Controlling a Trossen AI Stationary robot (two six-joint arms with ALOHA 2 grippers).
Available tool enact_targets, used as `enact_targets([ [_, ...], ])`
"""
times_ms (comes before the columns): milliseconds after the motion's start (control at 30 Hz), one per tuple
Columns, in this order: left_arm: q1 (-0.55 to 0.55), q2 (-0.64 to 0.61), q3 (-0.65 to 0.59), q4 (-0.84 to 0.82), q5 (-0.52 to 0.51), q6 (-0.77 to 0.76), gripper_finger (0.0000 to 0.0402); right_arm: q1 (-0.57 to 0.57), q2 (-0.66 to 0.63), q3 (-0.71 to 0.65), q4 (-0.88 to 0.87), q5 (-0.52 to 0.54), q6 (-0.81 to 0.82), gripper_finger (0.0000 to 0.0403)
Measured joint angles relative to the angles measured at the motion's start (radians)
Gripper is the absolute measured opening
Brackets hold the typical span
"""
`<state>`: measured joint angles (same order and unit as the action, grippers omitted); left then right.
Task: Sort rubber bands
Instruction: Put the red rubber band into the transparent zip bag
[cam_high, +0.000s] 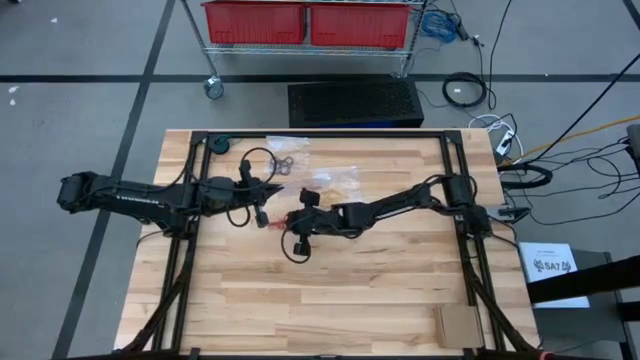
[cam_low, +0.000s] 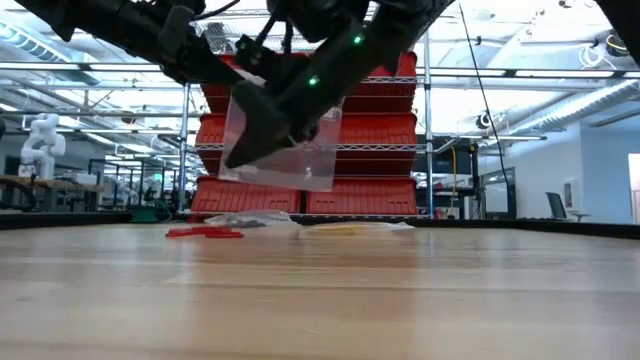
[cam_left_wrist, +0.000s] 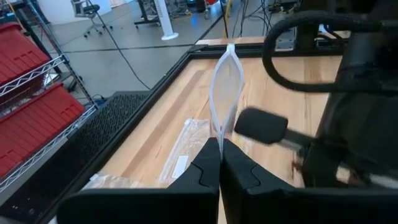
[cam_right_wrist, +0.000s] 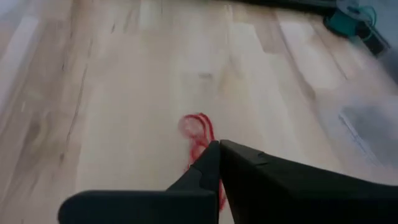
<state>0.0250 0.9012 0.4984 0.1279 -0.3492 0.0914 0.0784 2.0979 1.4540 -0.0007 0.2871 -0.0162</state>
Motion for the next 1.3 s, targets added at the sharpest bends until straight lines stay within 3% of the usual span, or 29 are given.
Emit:
enact_targets([
  [267,0.0,0.0,0.0,-0.003,0.0,0.0,0.0,0.049,-0.133,0.0,-0.265,-0.002,0.014,0.0],
  [433,0.0,0.0,0.0,0.0,0.0,0.0,0.0,0.077,-0.209,0.0,-0.401,-0.004,0.103,0.0],
  [600,0.0,0.0,0.0,0.011,0.0,-0.001,0.0,0.066,-0.144,0.0,-0.319,-0.024,0.181,0.002],
  [833,0.0,0.0,0.0,0.012,0.0,-0.003,0.0,0.018,0.014,0.0,-0.095,-0.03,0.177,0.0108],
  [967,0.0,0.0,0.0,0.008,0.0,-0.003,0.0,-0.017,0.076,0.0,-0.079,-0.029,0.206,0.0144],
  [1300,0.0,0.0,0.0,0.009,0.0,-0.002,0.0,-0.039,0.139,0.002,-0.055,-0.112,0.266,0.0146],
])
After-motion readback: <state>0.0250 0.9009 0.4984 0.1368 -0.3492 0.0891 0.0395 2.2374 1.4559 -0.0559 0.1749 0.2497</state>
